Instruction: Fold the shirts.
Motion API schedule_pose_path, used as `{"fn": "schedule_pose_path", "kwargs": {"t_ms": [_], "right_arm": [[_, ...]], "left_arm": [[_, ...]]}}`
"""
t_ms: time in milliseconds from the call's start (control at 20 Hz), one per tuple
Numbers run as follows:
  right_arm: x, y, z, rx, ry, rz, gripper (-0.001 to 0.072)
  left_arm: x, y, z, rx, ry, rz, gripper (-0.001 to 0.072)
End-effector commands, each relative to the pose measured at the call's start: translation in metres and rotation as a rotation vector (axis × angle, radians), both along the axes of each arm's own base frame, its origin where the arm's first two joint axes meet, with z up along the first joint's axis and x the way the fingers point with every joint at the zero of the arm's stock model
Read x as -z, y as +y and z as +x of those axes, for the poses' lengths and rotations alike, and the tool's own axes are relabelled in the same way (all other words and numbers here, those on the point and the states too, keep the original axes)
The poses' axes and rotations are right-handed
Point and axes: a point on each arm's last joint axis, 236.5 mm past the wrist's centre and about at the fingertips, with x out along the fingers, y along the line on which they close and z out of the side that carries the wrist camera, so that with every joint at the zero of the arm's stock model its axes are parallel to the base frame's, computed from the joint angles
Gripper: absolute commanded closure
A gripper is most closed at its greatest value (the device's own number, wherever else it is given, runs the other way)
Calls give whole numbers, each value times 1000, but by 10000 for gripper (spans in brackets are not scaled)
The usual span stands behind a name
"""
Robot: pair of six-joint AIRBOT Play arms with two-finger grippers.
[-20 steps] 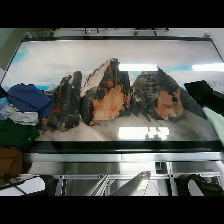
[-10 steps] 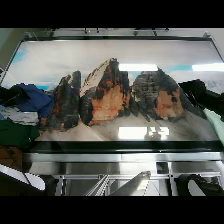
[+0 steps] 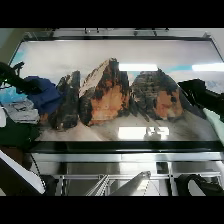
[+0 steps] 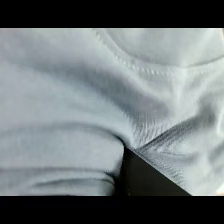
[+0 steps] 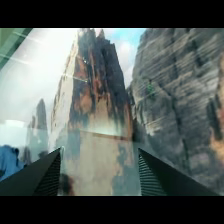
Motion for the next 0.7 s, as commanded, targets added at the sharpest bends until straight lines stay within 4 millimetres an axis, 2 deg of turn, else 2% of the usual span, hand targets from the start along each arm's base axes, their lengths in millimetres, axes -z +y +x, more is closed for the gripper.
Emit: {"fn": "schedule_pose_path", "kwargs": {"t_ms": [0, 50, 150, 250, 350, 450, 500, 550, 650], "right_arm": [[1, 3, -2, -25, -6, -17, 299], [1, 3, -2, -38, -17, -40, 346], [0, 3, -2, -48, -26, -57, 342], [1, 3, -2, -59, -36, -78, 343], [2, 7, -4, -82, -32, -82, 342], [5, 17, -12, -138, -16, -82, 329], [8, 22, -17, -166, -2, -76, 240], [12, 26, -22, -195, 16, -80, 156], [22, 35, -34, -259, 64, -82, 155]], "left_arm": [[-54, -105, 26, 160, -131, -140, 686], [-74, -151, 23, 233, -163, -224, 686], [-106, -235, -5, 400, -179, -335, 686], [-134, -308, -52, 592, -163, -399, 684], [-144, -359, -97, 736, -131, -385, 649], [-140, -395, -132, 839, -107, -334, 113], [-136, -407, -145, 864, -83, -308, -11], [-132, -415, -156, 886, -61, -280, -12], [-123, -417, -171, 894, -4, -209, -12]]}}
